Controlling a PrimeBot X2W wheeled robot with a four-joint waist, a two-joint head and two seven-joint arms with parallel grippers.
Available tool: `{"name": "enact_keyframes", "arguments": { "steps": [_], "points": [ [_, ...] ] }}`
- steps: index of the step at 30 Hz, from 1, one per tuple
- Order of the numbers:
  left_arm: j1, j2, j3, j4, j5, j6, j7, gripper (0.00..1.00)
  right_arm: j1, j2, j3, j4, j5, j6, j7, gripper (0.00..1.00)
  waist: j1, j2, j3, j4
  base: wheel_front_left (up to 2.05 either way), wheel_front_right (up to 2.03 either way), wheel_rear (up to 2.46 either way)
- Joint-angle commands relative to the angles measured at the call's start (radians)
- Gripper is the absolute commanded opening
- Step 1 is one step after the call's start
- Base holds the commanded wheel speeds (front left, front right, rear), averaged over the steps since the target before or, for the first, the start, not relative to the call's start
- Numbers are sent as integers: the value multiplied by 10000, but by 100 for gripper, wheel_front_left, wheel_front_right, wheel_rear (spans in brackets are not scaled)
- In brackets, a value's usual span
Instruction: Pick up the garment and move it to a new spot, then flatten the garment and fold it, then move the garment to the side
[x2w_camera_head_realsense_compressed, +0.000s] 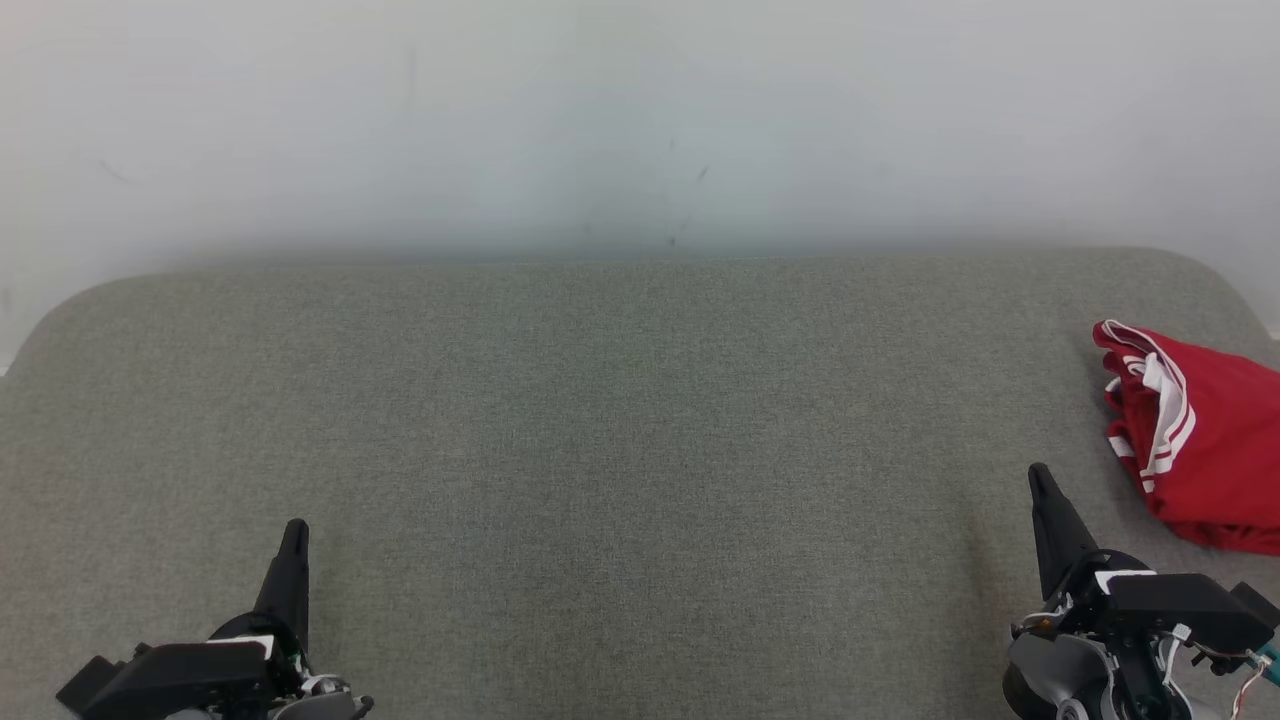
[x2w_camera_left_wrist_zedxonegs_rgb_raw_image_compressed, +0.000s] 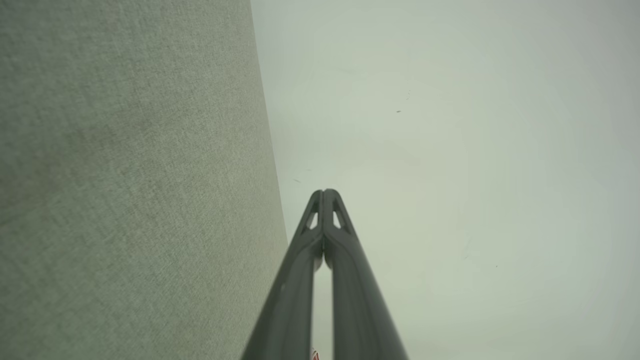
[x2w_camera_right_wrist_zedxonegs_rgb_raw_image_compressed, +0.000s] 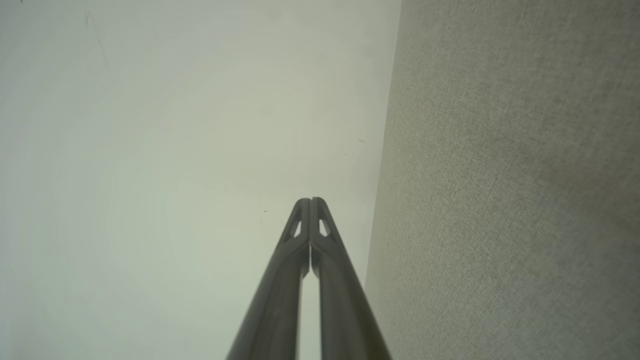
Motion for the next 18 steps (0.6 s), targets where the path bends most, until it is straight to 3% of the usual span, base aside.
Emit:
{"name": "enact_keyframes", "arguments": {
  "steps": [1, 18],
  "points": [
    [-125, 45, 32, 5, -41, 16, 43, 0, 1, -12, -10, 3, 61, -17, 7, 0, 0, -1, 0, 0, 0, 0, 0],
    [-124, 45, 25, 2, -47, 18, 38, 0, 1, -12, -9, 3, 62, -17, 7, 0, 0, -1, 0, 0, 0, 0, 0]
  ]
}}
